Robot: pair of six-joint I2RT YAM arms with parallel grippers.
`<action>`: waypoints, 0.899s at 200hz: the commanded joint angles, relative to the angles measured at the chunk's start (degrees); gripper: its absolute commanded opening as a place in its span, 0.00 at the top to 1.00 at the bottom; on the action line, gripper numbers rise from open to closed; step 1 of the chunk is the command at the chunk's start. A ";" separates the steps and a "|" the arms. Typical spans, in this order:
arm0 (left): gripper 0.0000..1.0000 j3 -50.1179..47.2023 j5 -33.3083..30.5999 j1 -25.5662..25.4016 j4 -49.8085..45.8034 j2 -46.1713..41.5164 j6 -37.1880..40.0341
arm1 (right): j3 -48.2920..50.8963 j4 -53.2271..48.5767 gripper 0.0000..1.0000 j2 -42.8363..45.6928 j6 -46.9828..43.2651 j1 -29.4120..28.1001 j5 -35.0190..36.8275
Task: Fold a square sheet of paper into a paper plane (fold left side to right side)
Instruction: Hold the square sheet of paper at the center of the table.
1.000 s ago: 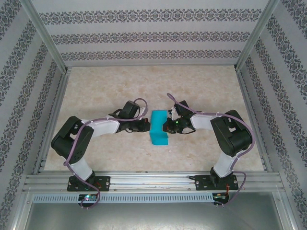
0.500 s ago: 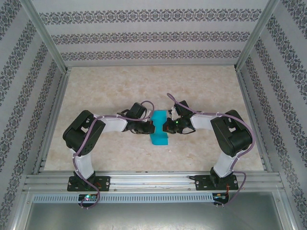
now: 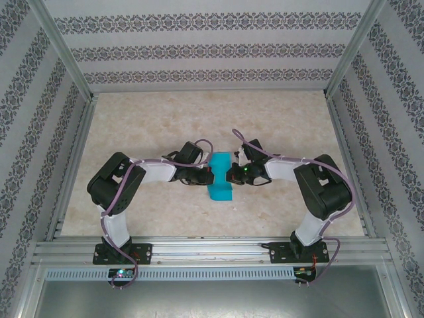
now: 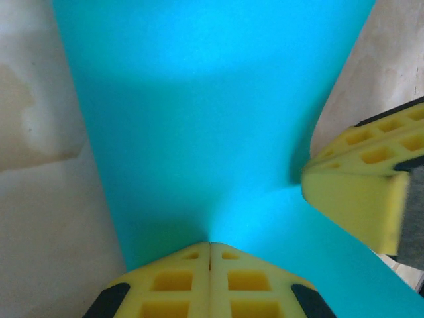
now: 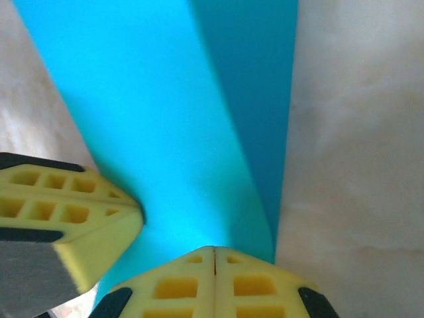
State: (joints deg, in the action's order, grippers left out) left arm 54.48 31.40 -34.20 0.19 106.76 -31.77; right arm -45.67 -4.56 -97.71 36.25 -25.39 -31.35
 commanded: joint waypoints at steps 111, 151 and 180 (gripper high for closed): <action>0.99 0.99 -2.57 -0.87 -6.06 3.65 0.47 | -6.92 6.75 1.00 -6.56 1.63 -2.65 -1.52; 0.99 1.23 -2.22 -1.05 -6.49 3.84 0.92 | -7.54 5.89 1.00 -9.54 1.63 -2.84 0.08; 0.99 0.88 -2.22 -1.25 -6.83 3.74 0.92 | -7.22 3.42 1.00 -10.87 2.04 -2.83 2.52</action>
State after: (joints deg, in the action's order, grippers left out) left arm 56.29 31.42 -34.46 -1.04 107.87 -31.73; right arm -52.40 1.43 -106.72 37.71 -27.55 -32.23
